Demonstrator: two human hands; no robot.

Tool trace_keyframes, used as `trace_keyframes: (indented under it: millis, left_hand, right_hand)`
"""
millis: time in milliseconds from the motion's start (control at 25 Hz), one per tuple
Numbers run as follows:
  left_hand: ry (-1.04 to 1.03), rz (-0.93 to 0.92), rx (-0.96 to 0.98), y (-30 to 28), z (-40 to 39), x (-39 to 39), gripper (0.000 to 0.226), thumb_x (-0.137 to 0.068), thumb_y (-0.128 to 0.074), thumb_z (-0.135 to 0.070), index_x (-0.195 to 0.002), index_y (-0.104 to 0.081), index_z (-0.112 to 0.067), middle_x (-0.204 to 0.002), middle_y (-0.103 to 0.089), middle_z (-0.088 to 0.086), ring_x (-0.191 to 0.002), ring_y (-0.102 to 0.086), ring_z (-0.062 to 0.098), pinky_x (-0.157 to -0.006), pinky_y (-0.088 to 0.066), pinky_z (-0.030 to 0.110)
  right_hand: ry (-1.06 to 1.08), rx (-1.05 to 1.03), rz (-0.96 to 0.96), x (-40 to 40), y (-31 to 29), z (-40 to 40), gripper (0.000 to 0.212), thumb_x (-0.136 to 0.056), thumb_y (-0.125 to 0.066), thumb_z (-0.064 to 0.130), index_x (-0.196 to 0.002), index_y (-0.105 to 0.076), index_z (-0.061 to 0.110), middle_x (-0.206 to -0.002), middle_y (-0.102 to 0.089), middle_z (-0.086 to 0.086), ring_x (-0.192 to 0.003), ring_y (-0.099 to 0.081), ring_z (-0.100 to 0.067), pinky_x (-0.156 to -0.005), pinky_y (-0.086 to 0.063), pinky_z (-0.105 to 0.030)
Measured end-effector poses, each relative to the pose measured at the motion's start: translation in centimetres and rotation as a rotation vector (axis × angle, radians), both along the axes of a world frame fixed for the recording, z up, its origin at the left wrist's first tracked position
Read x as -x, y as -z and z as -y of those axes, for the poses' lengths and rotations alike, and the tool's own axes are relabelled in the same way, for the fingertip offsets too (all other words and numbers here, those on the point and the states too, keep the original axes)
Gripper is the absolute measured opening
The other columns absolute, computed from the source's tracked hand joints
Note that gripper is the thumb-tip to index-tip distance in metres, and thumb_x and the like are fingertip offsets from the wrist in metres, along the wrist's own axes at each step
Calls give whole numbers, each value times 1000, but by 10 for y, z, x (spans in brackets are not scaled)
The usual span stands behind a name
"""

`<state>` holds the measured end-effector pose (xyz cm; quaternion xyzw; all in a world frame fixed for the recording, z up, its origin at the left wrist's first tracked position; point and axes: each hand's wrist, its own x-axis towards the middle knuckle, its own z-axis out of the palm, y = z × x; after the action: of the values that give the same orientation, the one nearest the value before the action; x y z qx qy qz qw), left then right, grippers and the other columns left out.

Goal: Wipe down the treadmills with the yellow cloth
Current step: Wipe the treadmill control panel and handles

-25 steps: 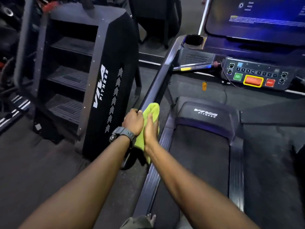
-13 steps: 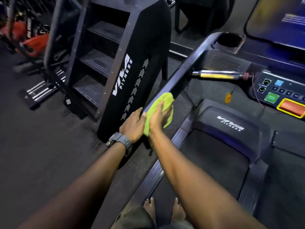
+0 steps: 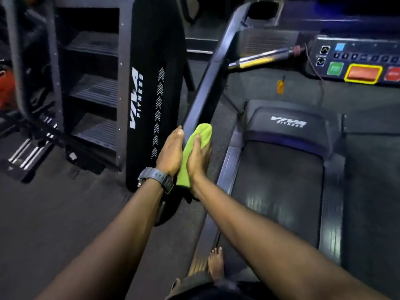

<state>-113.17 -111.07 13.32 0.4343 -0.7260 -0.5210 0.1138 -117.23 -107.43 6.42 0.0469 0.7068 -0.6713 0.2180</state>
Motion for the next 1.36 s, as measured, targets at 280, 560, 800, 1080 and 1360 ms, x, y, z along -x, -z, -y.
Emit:
trace_keyframes:
  millis: [280, 560, 800, 1080, 1360]
  left_hand:
    - [48, -97, -94, -2, 0, -1, 28, -104, -38, -35, -85, -58, -32, -89, -57, -21, -81, -53, -11, -77, -41, 11]
    - [268, 155, 226, -12, -6, -2, 52, -102, -35, -40, -147, -38, -14, -159, -25, 7, -147, -22, 18, -121, -15, 34]
    - [263, 169, 312, -23, -11, 30, 54, -99, -34, -44, -140, -44, -9, -154, -34, 15, -142, -32, 28, -117, -24, 39]
    - [45, 119, 224, -28, -4, 81, 30, -103, -39, -33, -122, -58, -20, -125, -59, -2, -119, -50, 19, -91, -32, 25]
    - [59, 193, 376, -29, -5, 105, 47, -104, -36, -31, -143, -42, -6, -148, -44, 9, -136, -40, 20, -111, -23, 23]
  right_hand:
    - [-157, 71, 23, -137, -22, -52, 91, -77, -26, 78, -156, -14, 37, -164, -19, 12, -149, -18, -9, -122, -19, -40]
    - [-32, 58, 132, -6, 8, 1, 75, -75, -39, 75, -140, -46, 37, -138, -59, 3, -126, -56, -22, -108, -42, -47]
    - [-148, 128, -27, -39, -2, -14, 72, -83, -29, 75, -147, -32, 43, -152, -43, 15, -135, -44, -9, -113, -37, -44]
    - [-161, 15, -74, 99, -14, 32, 85, -83, -33, 63, -156, -26, 19, -161, -30, -3, -147, -31, -20, -120, -25, -41]
    - [-224, -25, -167, 146, -9, 51, 65, -101, -43, 44, -158, -16, 28, -161, -30, -8, -146, -33, -26, -118, -27, -45]
